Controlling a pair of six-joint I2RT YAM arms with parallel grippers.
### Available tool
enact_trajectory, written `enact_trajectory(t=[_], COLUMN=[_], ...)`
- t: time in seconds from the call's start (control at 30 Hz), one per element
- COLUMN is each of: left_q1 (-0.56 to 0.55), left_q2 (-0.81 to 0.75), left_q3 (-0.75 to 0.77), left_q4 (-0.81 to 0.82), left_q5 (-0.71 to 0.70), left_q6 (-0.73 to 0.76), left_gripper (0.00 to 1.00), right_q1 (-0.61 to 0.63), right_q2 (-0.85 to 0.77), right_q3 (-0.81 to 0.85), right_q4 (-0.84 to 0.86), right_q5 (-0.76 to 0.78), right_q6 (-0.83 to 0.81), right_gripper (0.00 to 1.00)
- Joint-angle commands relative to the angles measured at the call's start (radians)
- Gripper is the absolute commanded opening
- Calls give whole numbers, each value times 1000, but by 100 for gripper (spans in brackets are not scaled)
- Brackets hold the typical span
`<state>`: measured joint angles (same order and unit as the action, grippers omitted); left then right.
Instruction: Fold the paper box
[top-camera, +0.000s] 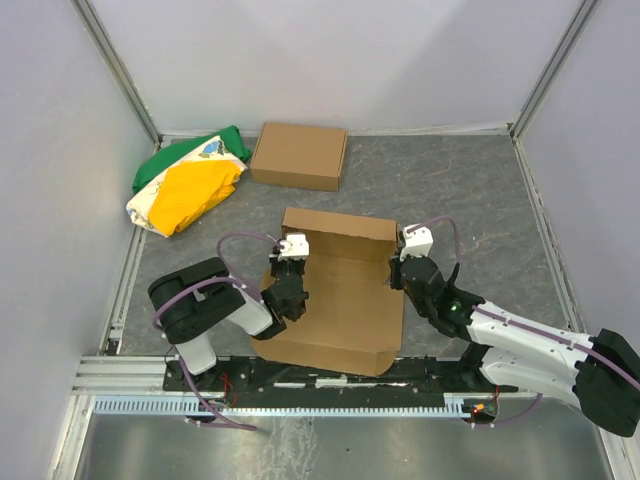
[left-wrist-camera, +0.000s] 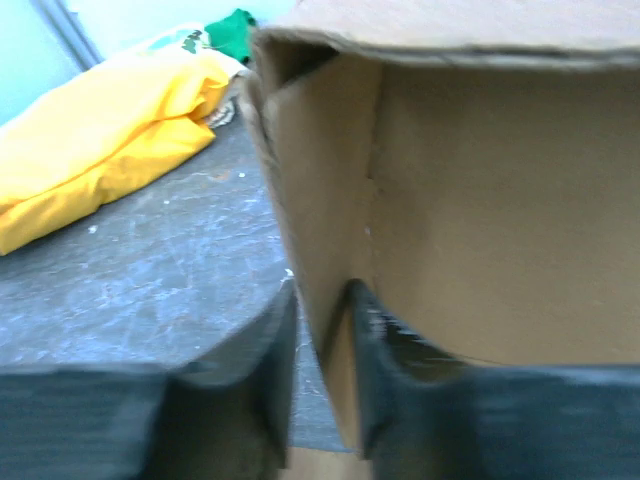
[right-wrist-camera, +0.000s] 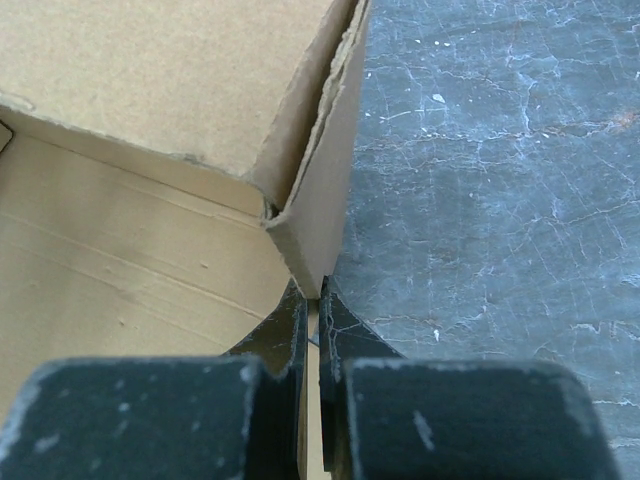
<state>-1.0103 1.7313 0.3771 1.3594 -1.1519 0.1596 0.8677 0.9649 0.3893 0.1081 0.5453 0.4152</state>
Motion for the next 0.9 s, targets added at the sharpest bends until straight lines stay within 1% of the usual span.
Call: enact_trajectory(t=[0.0, 0.13, 0.2, 0.27, 0.33, 0.37, 0.4, 0.47, 0.57, 0.63, 0.8, 0.87], left_q1=[1, 1, 0, -3, -4, -4, -2, -5, -7, -7, -7, -7], left_q2=[-28, -90, -138, -201, -276, -315, -355, -452, -575, -662, -893, -1002], left_q3=[6, 2, -7, -19, -26, -26, -25, -25, -37, -57, -124, -142], left_q4=[133, 43, -28, -115, -238, -317, -429, -582, -787, -872, -1026, -1092], left_q5=[-119, -119, -111, -95, -82, -77, -68, -49, -28, 3, 232, 266], left_q6=[90, 67, 29, -16, -89, -130, -177, -273, -373, -407, -437, -489], left_gripper=[44, 66, 70, 72, 73, 73, 73, 73, 73, 73, 72, 73], right_q1=[14, 14, 14, 14, 14, 15, 14, 15, 15, 16, 15, 15], right_q2=[-3, 8, 13, 18, 28, 35, 44, 60, 77, 86, 112, 119], right_q3=[36, 48, 51, 55, 63, 71, 80, 92, 112, 120, 145, 164], right_q4=[-49, -59, -59, -58, -61, -67, -73, -79, -89, -91, -103, -120], right_q5=[-5, -2, 1, 12, 19, 22, 24, 22, 22, 24, 42, 46], right_q6=[13, 18, 23, 27, 26, 25, 27, 28, 36, 41, 49, 47], right_gripper=[2, 2, 2, 2, 2, 2, 2, 2, 2, 2, 2, 2])
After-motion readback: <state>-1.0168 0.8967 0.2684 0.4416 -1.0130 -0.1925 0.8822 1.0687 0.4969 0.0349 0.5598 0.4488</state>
